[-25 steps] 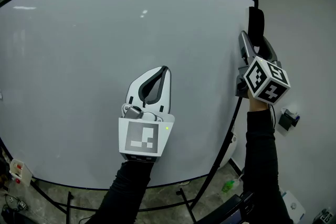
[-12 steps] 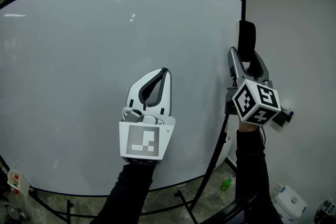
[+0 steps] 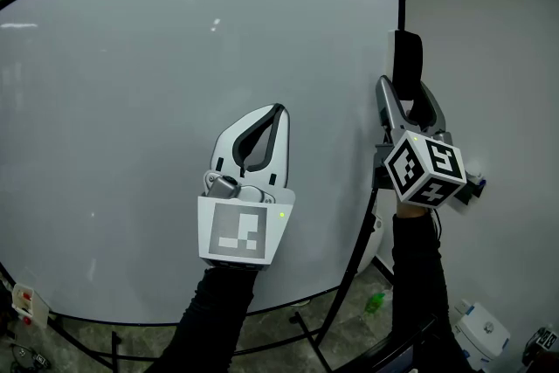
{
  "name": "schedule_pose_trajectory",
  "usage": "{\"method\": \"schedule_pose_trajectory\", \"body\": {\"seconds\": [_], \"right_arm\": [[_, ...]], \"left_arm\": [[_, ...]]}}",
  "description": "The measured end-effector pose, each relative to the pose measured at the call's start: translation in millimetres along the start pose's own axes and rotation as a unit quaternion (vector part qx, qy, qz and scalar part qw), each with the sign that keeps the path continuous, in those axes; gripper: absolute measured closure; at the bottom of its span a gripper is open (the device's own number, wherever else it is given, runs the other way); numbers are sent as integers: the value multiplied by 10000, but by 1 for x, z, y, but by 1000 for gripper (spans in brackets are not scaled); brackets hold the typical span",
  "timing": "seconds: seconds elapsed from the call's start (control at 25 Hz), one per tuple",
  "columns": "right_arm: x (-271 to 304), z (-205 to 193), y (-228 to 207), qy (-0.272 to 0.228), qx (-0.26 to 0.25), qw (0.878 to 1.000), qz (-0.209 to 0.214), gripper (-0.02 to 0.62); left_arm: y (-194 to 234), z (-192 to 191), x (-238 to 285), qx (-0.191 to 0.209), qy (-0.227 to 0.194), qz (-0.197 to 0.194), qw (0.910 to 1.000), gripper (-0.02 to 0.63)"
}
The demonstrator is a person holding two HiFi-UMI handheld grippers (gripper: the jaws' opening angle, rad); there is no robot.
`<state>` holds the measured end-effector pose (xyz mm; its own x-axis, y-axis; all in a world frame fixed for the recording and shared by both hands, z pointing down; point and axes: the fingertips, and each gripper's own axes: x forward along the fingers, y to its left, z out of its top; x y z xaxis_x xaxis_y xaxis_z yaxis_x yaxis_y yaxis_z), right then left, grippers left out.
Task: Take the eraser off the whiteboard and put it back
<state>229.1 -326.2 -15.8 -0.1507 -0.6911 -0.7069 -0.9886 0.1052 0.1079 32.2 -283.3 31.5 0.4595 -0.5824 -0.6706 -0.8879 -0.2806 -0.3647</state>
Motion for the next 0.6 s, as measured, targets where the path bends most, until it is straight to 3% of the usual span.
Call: {"method": "schedule_pose_trajectory", "body": {"seconds": [0.6], "right_arm": [[-8,-6,0,67,78,9999,25,316]], "left_arm": [[4,2,-11,-156,-128,83,9998,600]]}}
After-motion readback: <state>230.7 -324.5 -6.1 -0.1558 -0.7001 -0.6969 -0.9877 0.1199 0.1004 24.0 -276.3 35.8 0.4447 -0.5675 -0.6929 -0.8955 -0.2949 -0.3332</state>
